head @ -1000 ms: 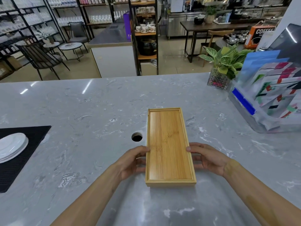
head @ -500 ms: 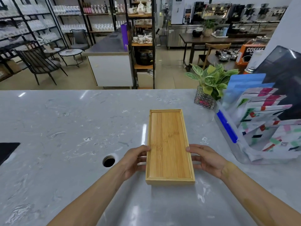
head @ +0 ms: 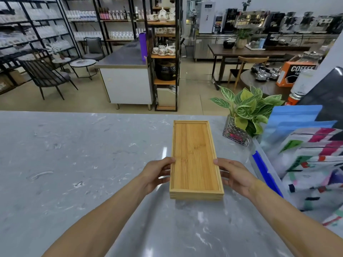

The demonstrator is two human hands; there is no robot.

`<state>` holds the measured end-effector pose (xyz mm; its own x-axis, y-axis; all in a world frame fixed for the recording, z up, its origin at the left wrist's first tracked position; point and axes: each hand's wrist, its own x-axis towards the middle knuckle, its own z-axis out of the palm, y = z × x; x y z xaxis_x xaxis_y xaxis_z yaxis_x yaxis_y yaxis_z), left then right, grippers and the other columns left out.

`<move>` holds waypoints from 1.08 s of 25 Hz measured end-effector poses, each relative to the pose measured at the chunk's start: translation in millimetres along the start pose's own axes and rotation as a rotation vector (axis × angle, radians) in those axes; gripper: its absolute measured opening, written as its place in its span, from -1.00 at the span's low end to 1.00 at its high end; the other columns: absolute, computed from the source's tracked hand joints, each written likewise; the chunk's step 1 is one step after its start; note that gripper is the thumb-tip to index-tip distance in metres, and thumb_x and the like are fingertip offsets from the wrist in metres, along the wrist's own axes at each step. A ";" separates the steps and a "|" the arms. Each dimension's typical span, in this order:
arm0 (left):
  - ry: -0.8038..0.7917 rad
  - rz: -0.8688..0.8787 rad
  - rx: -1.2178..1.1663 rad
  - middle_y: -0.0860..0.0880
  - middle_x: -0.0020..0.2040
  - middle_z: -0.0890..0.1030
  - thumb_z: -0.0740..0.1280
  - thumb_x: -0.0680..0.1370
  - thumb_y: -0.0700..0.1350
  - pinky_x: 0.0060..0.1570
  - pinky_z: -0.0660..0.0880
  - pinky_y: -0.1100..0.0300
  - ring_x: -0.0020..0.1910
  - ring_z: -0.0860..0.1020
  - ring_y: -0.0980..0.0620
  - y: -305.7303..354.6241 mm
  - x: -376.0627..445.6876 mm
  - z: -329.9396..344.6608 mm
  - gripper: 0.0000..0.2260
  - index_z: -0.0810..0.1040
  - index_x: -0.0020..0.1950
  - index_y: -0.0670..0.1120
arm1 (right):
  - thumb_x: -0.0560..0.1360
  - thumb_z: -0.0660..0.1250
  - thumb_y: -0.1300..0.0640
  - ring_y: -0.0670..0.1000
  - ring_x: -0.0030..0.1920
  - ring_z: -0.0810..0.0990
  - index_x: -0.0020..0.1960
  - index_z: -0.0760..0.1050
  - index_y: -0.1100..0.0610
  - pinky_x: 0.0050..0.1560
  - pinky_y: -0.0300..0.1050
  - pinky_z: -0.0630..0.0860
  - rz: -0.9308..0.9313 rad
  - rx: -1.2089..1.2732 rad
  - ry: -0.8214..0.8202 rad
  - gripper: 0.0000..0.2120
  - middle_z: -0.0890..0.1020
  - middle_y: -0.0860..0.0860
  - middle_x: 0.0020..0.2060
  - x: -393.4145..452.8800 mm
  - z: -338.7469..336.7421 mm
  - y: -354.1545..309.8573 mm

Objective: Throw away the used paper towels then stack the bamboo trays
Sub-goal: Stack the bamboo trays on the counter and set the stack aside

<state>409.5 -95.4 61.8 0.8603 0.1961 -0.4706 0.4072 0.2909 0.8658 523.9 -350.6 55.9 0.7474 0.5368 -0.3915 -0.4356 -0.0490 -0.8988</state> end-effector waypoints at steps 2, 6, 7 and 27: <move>0.023 0.002 -0.007 0.03 -0.33 0.64 0.54 0.24 0.08 -0.32 0.54 0.22 -0.36 0.61 0.10 8.9 22.4 -1.2 -0.73 0.69 -0.22 -0.07 | 0.25 0.52 -0.01 0.04 -0.07 0.69 0.01 0.68 0.16 -0.02 -0.05 0.58 -0.016 0.001 0.005 -0.61 0.72 0.12 -0.04 24.0 -3.3 -7.7; 0.077 -0.005 -0.032 0.05 -0.39 0.60 0.53 0.30 0.04 -0.28 0.49 0.19 -0.44 0.56 0.12 24.2 75.5 -4.9 -0.77 0.65 -0.20 -0.09 | 0.22 0.55 -0.01 0.05 -0.10 0.70 0.03 0.67 0.18 -0.15 -0.10 0.62 -0.030 0.034 0.020 -0.56 0.72 0.13 -0.04 77.7 -10.6 -14.8; 0.091 -0.011 -0.037 0.06 -0.41 0.59 0.52 0.33 0.02 -0.29 0.48 0.19 -0.47 0.54 0.13 27.7 88.8 -5.3 -0.79 0.65 -0.20 -0.09 | 0.22 0.55 -0.01 0.04 -0.11 0.70 0.02 0.67 0.18 -0.18 -0.12 0.63 -0.026 0.042 0.023 -0.57 0.73 0.13 -0.05 91.1 -12.8 -15.8; 0.154 -0.141 0.052 -0.08 -0.29 0.61 0.49 0.42 -0.09 -0.28 0.42 0.13 -0.31 0.50 -0.02 61.9 207.6 -6.6 -0.84 0.63 -0.11 -0.16 | 0.48 0.39 0.22 0.10 -0.13 0.70 0.07 0.58 0.26 -0.10 0.01 0.63 0.111 -0.044 0.142 -0.81 0.72 0.17 -0.09 198.9 -32.3 -50.4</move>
<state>611.3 -30.6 16.6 0.7385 0.2985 -0.6046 0.5388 0.2778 0.7953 710.7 -268.6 16.9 0.7605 0.4018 -0.5101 -0.4994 -0.1402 -0.8550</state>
